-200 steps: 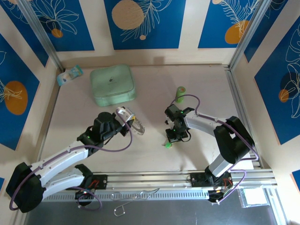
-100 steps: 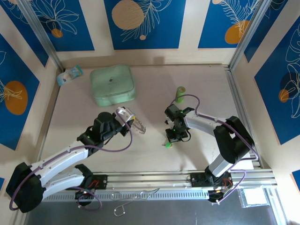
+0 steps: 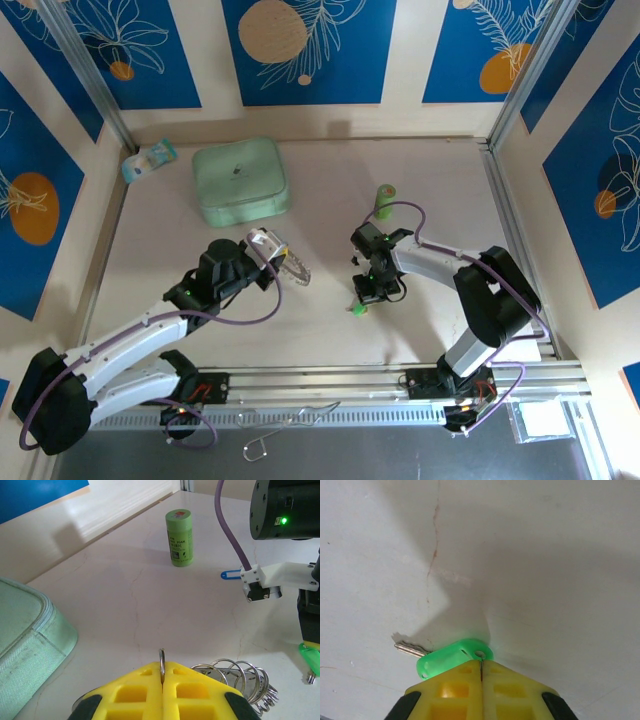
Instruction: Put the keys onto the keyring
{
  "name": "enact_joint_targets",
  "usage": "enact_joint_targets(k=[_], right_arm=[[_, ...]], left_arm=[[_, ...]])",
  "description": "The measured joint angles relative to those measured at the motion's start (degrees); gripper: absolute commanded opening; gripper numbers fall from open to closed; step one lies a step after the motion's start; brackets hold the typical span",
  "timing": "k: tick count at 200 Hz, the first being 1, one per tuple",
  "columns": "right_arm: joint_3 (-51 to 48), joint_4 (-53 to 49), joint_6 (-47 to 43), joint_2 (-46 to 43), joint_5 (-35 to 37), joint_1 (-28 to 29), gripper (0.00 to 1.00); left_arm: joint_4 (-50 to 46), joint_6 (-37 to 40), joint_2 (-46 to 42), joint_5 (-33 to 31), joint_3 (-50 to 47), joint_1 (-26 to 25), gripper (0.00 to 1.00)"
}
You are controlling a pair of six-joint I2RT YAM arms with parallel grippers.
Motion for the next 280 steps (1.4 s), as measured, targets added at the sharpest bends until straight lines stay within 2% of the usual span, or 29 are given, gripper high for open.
enact_joint_targets(k=[49, 89, 126, 160, 193, 233, 280], right_arm=[[1.0, -0.9, -0.7, -1.7, 3.4, 1.8, 0.0], [3.0, 2.2, -7.1, -13.9, 10.2, 10.2, 0.0], [3.5, 7.6, -14.4, -21.7, 13.0, 10.7, 0.0], [5.0, 11.4, -17.0, -21.0, 13.7, 10.7, 0.0], [9.8, 13.0, -16.4, -15.5, 20.4, 11.2, 0.0], [13.7, 16.4, -14.4, -9.6, 24.4, 15.3, 0.0], [13.2, 19.3, -13.4, -9.6, 20.3, 18.0, 0.0]], left_arm=[[0.0, 0.3, -0.1, 0.0, 0.0, 0.0, 0.0], [-0.1, 0.4, -0.4, 0.2, 0.0, 0.0, 0.0], [-1.8, -1.0, -0.4, 5.2, 0.2, 0.0, 0.0], [-2.4, -5.6, 0.2, 12.2, 1.4, -0.1, 0.0], [-2.1, -9.5, 1.6, 16.7, 2.4, -0.1, 0.0], [-0.7, -14.8, 5.0, 17.1, 2.6, -0.1, 0.0], [0.4, -17.4, 7.6, 15.3, 3.1, -0.1, 0.0]])
